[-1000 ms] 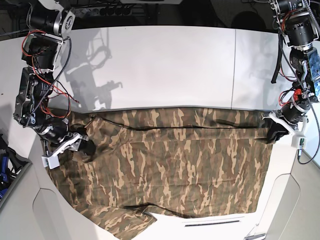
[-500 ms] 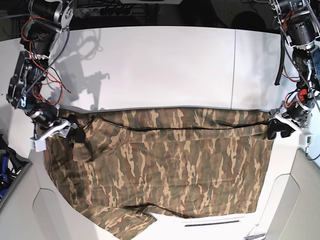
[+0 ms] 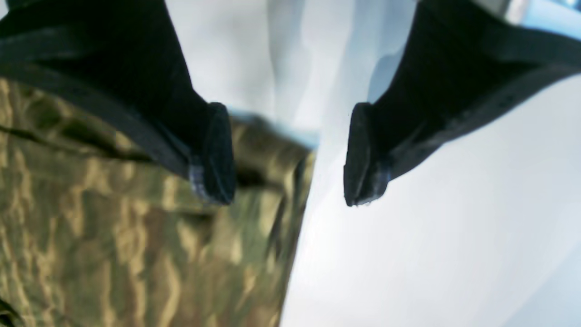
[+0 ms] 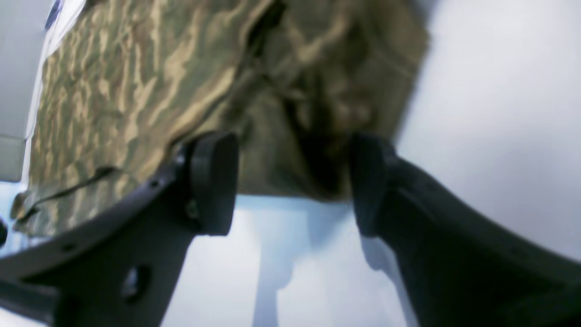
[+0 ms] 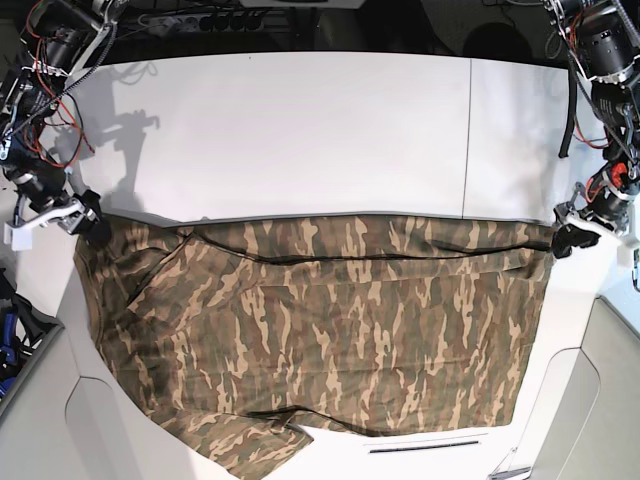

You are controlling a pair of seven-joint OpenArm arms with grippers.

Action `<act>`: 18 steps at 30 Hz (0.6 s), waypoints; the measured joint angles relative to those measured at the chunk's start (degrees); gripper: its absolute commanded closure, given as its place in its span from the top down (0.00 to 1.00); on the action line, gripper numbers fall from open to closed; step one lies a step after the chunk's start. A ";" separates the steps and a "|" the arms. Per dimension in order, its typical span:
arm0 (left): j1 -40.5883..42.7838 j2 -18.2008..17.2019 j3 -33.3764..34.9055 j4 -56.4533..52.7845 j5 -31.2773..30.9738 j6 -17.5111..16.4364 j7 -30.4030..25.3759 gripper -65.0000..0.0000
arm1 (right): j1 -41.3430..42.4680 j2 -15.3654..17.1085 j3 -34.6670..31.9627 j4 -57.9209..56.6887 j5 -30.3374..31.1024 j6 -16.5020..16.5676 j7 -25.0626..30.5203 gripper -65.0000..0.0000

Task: Fold the T-shirt properly
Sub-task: 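Drag the held shoulders with both grippers, stretching the shirt flat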

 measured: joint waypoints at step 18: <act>1.66 4.70 -0.11 -3.80 1.68 1.03 -8.15 0.71 | -0.81 0.33 -0.87 -4.94 -3.21 -1.66 8.50 0.58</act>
